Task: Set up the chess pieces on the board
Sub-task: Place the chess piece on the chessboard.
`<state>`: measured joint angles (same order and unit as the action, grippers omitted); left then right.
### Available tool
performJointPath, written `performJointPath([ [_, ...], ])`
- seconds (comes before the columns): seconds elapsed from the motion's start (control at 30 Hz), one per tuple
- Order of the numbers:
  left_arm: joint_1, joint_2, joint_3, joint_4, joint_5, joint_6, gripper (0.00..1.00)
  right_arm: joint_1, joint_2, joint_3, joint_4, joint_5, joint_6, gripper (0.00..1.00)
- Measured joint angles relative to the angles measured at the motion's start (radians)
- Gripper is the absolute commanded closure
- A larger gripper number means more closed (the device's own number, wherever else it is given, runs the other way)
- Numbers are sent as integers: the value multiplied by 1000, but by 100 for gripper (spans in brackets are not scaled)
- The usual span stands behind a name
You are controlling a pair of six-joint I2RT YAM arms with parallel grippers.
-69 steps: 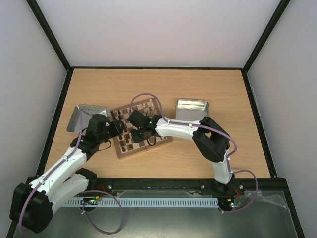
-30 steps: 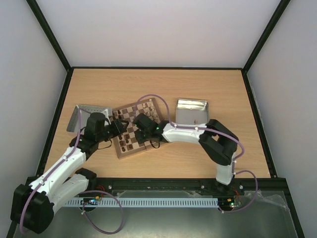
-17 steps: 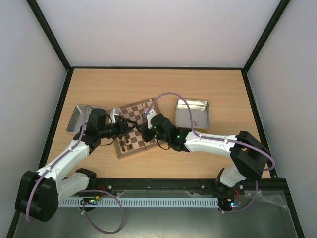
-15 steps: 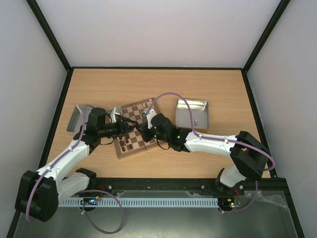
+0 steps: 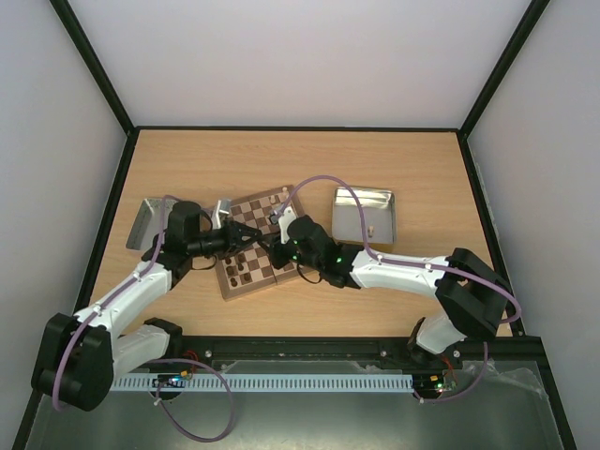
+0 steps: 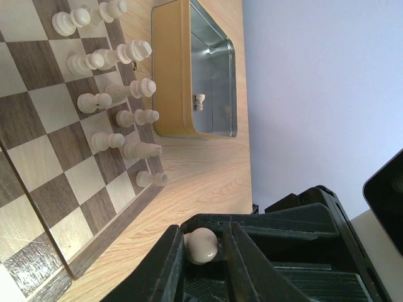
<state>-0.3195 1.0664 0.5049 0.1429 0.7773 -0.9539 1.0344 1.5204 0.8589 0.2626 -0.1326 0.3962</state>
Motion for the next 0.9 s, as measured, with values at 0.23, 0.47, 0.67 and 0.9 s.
performJointPath([
  [0.23,4,19,-1,9,-1,-6,92,-2,-2,-6,1,3,1,87],
  [0.47,-7,19,2,-5,-50,62,92,0,-18,-6,-34,55,56,57],
  [0.67,-156,23,27,-80,-304,202,91,-8,-193,-58,-81,276,151,51],
  [0.9,-419,101,64,-71,-597,310,89,-125,-295,-60,-251,553,369,48],
])
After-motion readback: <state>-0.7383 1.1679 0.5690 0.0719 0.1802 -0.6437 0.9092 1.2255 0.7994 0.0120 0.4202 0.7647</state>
